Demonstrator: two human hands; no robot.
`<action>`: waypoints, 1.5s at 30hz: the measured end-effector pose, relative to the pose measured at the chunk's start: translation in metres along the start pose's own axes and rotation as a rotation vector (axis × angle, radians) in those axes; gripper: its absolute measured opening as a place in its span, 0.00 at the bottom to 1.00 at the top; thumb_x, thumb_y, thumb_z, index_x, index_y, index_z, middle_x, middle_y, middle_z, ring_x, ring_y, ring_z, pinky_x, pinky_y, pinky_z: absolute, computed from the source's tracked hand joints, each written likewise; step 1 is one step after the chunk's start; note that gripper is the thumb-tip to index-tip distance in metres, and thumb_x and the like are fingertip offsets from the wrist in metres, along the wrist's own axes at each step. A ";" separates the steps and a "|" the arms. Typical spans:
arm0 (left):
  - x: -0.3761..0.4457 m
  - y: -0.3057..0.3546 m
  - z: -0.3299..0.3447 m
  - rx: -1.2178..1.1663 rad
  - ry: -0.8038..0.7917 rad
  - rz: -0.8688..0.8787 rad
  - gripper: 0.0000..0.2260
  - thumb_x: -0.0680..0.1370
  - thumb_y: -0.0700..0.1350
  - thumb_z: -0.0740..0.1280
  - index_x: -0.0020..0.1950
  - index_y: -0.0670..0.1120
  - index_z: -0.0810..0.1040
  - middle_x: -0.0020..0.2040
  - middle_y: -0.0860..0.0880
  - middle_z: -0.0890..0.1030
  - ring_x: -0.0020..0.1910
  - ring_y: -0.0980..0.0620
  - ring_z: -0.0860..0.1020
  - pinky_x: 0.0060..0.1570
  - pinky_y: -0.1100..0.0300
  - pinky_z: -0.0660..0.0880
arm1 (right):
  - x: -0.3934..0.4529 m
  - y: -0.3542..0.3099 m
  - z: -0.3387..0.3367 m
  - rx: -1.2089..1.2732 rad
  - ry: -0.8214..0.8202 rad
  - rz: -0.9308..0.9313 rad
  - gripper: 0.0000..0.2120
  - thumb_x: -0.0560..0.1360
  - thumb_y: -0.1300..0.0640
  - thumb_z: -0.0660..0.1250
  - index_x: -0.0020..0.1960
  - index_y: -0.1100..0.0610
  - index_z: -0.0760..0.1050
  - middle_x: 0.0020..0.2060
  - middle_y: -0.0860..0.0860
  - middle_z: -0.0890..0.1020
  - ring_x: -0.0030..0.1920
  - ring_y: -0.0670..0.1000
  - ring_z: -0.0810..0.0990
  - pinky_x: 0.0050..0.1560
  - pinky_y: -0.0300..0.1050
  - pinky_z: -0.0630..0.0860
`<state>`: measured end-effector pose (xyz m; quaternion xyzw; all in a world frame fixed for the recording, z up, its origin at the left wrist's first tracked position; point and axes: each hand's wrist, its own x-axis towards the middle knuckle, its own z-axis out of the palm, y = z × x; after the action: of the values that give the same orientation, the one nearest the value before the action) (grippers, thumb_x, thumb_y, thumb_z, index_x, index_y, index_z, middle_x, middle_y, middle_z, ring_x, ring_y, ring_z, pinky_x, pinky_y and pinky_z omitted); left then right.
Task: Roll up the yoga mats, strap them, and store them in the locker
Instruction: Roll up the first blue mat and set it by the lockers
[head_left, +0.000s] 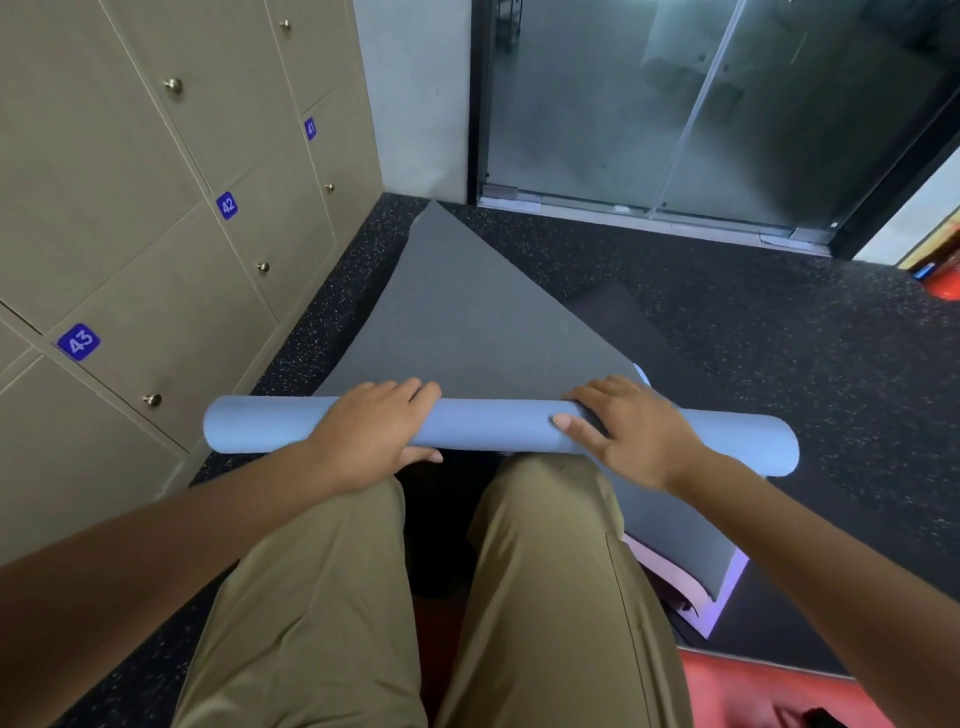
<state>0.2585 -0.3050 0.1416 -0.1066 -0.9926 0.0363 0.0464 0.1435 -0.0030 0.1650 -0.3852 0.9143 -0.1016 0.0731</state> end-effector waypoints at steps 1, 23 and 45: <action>0.005 -0.003 -0.005 -0.072 -0.110 -0.021 0.26 0.76 0.67 0.68 0.59 0.47 0.69 0.49 0.50 0.76 0.45 0.46 0.77 0.41 0.50 0.72 | -0.002 0.002 0.006 -0.085 0.066 -0.031 0.35 0.77 0.26 0.47 0.66 0.50 0.75 0.54 0.44 0.79 0.57 0.52 0.75 0.60 0.52 0.73; 0.043 -0.013 0.015 0.023 -0.112 0.000 0.36 0.67 0.80 0.61 0.57 0.51 0.66 0.50 0.52 0.79 0.48 0.44 0.81 0.40 0.52 0.69 | 0.055 0.031 0.016 0.136 -0.258 0.164 0.40 0.67 0.16 0.48 0.43 0.53 0.73 0.38 0.47 0.80 0.44 0.50 0.79 0.55 0.53 0.76; 0.128 -0.077 -0.114 -0.071 -0.136 -0.059 0.24 0.74 0.71 0.67 0.46 0.50 0.67 0.36 0.51 0.74 0.35 0.51 0.72 0.32 0.53 0.62 | 0.111 0.033 -0.101 -0.298 0.131 0.006 0.37 0.61 0.28 0.75 0.62 0.44 0.67 0.53 0.47 0.80 0.54 0.56 0.79 0.47 0.50 0.72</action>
<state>0.1296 -0.3454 0.2719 -0.0763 -0.9968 0.0067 -0.0239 0.0227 -0.0470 0.2491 -0.3818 0.9231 0.0103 -0.0441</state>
